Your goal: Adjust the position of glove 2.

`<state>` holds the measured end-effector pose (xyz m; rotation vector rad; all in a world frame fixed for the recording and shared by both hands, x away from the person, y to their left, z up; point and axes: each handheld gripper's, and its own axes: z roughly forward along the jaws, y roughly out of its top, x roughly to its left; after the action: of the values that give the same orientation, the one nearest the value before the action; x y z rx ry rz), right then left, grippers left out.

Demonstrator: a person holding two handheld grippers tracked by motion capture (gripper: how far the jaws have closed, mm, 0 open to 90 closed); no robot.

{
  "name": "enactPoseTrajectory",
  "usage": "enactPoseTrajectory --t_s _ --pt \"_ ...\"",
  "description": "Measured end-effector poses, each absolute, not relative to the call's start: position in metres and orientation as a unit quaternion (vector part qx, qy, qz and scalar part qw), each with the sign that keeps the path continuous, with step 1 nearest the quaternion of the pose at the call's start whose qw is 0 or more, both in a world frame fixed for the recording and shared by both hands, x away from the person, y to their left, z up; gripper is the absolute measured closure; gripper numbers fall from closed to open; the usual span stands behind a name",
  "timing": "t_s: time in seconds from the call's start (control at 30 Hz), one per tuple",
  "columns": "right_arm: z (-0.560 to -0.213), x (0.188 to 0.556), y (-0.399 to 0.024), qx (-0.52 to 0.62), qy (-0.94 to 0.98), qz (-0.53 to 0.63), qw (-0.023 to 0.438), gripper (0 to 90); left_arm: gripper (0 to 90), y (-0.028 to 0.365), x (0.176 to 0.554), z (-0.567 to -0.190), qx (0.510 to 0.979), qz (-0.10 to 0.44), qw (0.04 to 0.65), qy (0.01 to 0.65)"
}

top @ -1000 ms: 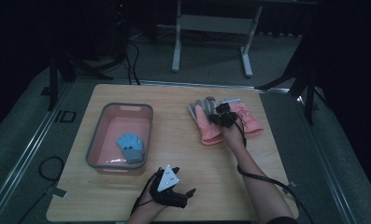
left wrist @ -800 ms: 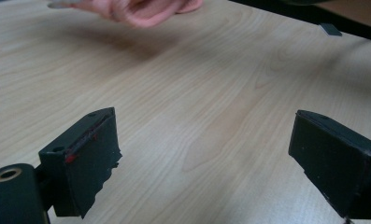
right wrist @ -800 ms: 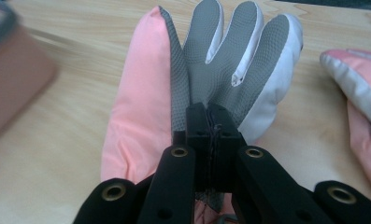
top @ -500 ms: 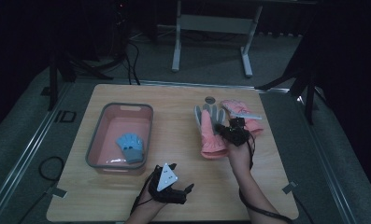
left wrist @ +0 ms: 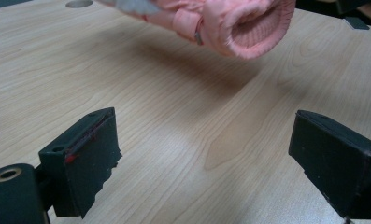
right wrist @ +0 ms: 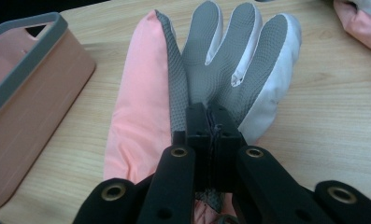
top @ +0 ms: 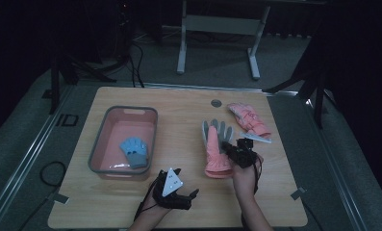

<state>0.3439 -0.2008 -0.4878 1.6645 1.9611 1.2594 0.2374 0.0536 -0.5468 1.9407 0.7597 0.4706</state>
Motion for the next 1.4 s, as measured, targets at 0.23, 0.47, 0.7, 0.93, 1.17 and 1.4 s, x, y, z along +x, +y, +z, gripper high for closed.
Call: enactPoseTrajectory --t_s 0.23,0.47,0.7,0.93,1.17,1.4 --pt "-0.506 0.35 -0.193 0.589 0.677 0.409 0.166 87.8 8.7 0.052 0.236 -0.547 0.798 0.195 0.48 0.308" --pt "-0.534 0.359 -0.193 0.602 0.684 0.382 0.153 84.1 8.7 0.053 0.236 -0.549 0.799 0.189 0.481 0.307" --pt "-0.52 0.357 -0.204 0.596 0.681 0.403 0.136 65.8 8.7 0.053 0.236 -0.55 0.802 0.188 0.478 0.306" --pt "-0.489 0.363 -0.226 0.55 0.711 0.396 0.189 59.3 8.7 0.053 0.236 -0.55 0.8 0.188 0.48 0.308" --pt "-0.468 0.377 -0.267 0.507 0.733 0.406 0.201 57.8 8.7 0.054 0.236 -0.55 0.801 0.185 0.481 0.305" --pt "-0.457 0.398 -0.307 0.477 0.744 0.411 0.224 60.8 8.7 0.054 0.236 -0.55 0.8 0.188 0.483 0.303"
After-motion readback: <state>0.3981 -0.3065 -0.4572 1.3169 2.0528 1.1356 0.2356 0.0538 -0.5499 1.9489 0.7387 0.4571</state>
